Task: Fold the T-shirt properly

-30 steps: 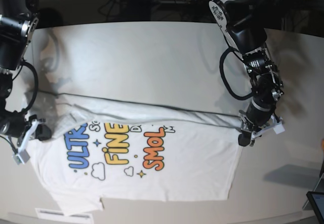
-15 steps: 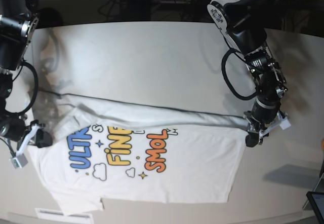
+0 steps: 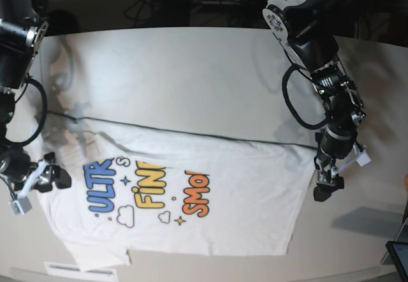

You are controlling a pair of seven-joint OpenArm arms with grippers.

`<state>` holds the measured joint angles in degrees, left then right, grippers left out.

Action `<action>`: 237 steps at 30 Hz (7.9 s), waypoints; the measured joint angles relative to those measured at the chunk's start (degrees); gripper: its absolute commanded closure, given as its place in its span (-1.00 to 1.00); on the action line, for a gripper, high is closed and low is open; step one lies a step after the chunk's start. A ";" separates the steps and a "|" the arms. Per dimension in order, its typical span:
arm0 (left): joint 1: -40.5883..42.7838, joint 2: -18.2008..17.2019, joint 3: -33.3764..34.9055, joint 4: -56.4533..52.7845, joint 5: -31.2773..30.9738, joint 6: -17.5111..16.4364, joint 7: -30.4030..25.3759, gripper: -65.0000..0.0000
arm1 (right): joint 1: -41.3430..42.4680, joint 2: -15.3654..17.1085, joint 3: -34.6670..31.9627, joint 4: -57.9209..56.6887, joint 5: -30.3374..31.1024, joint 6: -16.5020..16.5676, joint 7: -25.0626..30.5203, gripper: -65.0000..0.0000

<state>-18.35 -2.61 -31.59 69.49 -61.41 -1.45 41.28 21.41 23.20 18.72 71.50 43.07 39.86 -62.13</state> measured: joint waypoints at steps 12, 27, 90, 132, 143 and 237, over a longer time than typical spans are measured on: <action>13.16 -6.62 13.90 18.18 9.42 -0.09 -0.83 0.09 | -14.88 1.25 -0.39 26.51 -6.91 0.13 -0.42 0.00; 15.82 -5.20 16.20 28.15 41.07 -1.55 -5.01 0.84 | -25.27 -11.08 -12.81 34.42 -57.81 0.20 9.60 1.00; 10.43 -5.66 24.35 16.26 60.33 -1.57 -6.82 0.84 | -17.14 -23.21 -20.13 19.89 -85.48 0.63 18.69 0.05; 10.29 -5.66 24.26 16.24 60.35 -1.55 -6.82 0.84 | -12.85 -22.08 -18.12 13.49 -85.90 0.68 21.14 0.73; 10.27 -5.66 24.26 16.24 60.35 -1.55 -6.80 0.84 | -9.97 -20.50 -18.25 13.33 -85.92 0.68 20.87 0.87; 5.53 -6.97 33.68 1.95 52.13 -1.60 -19.74 0.05 | -10.01 -26.10 8.04 18.23 -59.45 0.42 15.93 0.08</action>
<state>-12.82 -9.58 2.09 71.44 -9.28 -3.05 21.54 11.40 -2.90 26.76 89.73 -16.38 40.27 -46.19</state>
